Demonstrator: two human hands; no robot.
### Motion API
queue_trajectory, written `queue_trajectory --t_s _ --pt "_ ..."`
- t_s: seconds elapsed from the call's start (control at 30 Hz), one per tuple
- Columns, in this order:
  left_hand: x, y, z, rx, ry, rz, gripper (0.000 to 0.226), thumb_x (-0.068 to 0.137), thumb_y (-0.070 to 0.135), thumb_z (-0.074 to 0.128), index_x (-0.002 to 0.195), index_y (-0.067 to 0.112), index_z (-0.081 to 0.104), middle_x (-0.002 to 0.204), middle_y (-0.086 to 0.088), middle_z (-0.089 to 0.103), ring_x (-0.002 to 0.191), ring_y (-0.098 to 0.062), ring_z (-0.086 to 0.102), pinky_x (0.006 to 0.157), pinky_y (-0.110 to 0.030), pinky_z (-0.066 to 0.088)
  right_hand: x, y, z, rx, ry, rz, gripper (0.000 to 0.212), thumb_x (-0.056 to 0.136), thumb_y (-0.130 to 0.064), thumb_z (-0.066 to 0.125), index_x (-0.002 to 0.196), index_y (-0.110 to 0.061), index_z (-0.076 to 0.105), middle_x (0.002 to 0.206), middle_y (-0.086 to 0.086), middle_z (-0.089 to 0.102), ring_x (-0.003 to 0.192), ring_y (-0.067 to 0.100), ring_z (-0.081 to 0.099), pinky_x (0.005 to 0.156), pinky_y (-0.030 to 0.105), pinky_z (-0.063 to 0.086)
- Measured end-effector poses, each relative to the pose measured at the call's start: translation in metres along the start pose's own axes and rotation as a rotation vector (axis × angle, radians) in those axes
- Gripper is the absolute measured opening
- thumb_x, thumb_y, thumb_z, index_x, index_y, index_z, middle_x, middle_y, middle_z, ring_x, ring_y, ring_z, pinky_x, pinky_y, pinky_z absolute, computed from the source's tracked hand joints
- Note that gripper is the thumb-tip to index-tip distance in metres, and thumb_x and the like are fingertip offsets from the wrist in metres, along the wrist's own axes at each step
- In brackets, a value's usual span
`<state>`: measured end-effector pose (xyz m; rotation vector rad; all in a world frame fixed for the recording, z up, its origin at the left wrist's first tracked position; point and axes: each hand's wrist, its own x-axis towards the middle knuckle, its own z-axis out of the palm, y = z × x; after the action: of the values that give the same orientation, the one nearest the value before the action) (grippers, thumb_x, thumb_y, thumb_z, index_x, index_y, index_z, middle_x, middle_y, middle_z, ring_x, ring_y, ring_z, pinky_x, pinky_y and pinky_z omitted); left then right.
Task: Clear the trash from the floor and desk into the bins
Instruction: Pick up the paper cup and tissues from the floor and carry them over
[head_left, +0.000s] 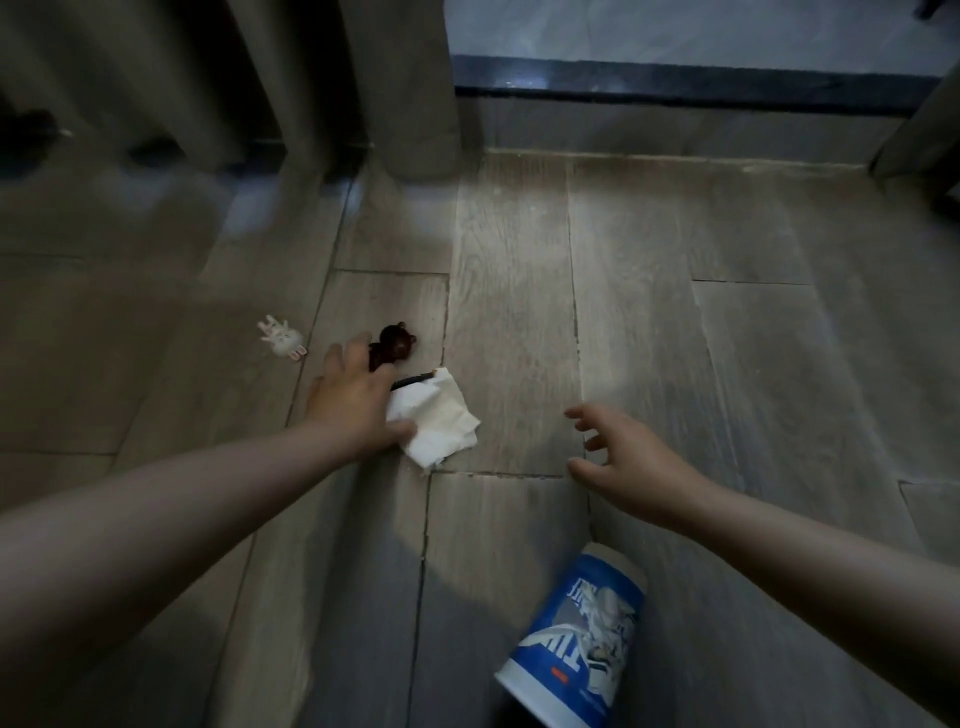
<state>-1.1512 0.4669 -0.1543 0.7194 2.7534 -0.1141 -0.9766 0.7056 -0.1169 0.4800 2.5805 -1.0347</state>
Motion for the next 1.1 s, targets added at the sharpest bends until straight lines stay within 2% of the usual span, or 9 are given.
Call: queue_trajectory --t_s 0.13,0.23,0.33,0.47,0.6,0.8,0.87,0.97,1.1 --pt "0.020 -0.001 -0.005 -0.204 -0.002 0.098 0.099 0.065 0.046 0.079 0.144 0.020 0.026 0.159 -0.007 -0.004 0.144 -0.038 0.008 0.113 -0.046 0.027 0.003 -0.004 0.004 -0.008 -0.004 -0.021 0.058 0.090 -0.027 0.061 0.144 -0.025 0.037 0.139 0.001 0.047 0.120 0.012 0.051 0.097 0.033 0.050" --pt "0.033 -0.001 -0.002 -0.187 -0.072 0.125 0.120 0.064 0.050 0.079 0.152 0.031 -0.002 0.159 -0.001 -0.019 0.143 -0.038 0.010 0.112 -0.049 0.031 0.003 -0.003 0.008 -0.020 -0.007 -0.014 0.059 0.090 -0.027 0.061 0.144 -0.026 0.037 0.140 0.000 0.047 0.120 0.010 0.050 0.096 0.029 0.050" --pt "0.044 -0.008 -0.002 -0.076 -0.114 0.126 0.104 0.068 0.061 0.070 0.150 0.037 0.012 0.160 0.000 -0.006 0.138 -0.037 0.020 0.103 -0.048 0.039 0.001 0.000 0.011 -0.043 -0.007 -0.002 0.059 0.090 -0.028 0.061 0.144 -0.026 0.036 0.140 0.000 0.047 0.118 0.010 0.051 0.095 0.028 0.049" --pt "0.038 -0.023 0.008 -0.066 -0.023 0.117 0.081 0.072 0.060 0.064 0.142 0.029 0.036 0.152 -0.002 0.021 0.128 -0.034 0.031 0.100 -0.042 0.040 -0.001 0.001 0.013 -0.047 -0.024 0.009 0.059 0.090 -0.029 0.061 0.144 -0.029 0.036 0.140 -0.002 0.046 0.119 0.009 0.051 0.093 0.027 0.050" --pt "0.016 -0.044 0.022 -0.144 0.019 0.018 0.079 0.074 0.061 0.062 0.140 0.024 0.038 0.149 -0.003 0.025 0.126 -0.035 0.034 0.099 -0.044 0.041 0.001 -0.002 0.014 -0.066 -0.021 0.005 0.060 0.090 -0.029 0.061 0.144 -0.029 0.035 0.141 -0.003 0.046 0.119 0.009 0.050 0.095 0.028 0.050" --pt "-0.009 -0.064 0.035 -0.181 0.069 -0.004 0.086 0.071 0.058 0.068 0.143 0.027 0.033 0.147 -0.003 0.029 0.123 -0.034 0.040 0.098 -0.043 0.042 0.007 -0.008 0.019 -0.076 -0.046 -0.026 0.060 0.090 -0.028 0.062 0.143 -0.030 0.035 0.140 -0.004 0.046 0.117 0.007 0.051 0.096 0.029 0.050" --pt "-0.002 -0.073 0.028 -0.251 0.058 -0.060 0.102 0.065 0.053 0.076 0.148 0.027 0.022 0.152 -0.010 0.019 0.131 -0.038 0.034 0.105 -0.045 0.038 0.009 -0.009 0.020 -0.061 -0.065 -0.046 0.059 0.090 -0.028 0.062 0.142 -0.031 0.036 0.139 -0.004 0.046 0.115 0.005 0.050 0.096 0.027 0.050" --pt "0.008 -0.089 0.021 -0.269 0.059 -0.150 0.124 0.054 0.055 0.083 0.150 0.032 0.009 0.157 -0.012 -0.004 0.140 -0.041 0.014 0.111 -0.048 0.029 0.011 -0.010 0.023 -0.047 -0.092 -0.075 0.059 0.089 -0.029 0.063 0.141 -0.033 0.036 0.139 -0.006 0.046 0.114 0.003 0.049 0.094 0.026 0.050" --pt "0.024 -0.102 0.010 -0.258 -0.107 -0.196 0.138 0.049 0.063 0.084 0.150 0.037 -0.006 0.156 -0.009 -0.024 0.143 -0.043 -0.012 0.117 -0.055 0.014 0.015 -0.011 0.025 -0.061 -0.097 -0.086 0.058 0.089 -0.028 0.062 0.141 -0.034 0.036 0.138 -0.007 0.045 0.113 0.002 0.048 0.092 0.023 0.050"
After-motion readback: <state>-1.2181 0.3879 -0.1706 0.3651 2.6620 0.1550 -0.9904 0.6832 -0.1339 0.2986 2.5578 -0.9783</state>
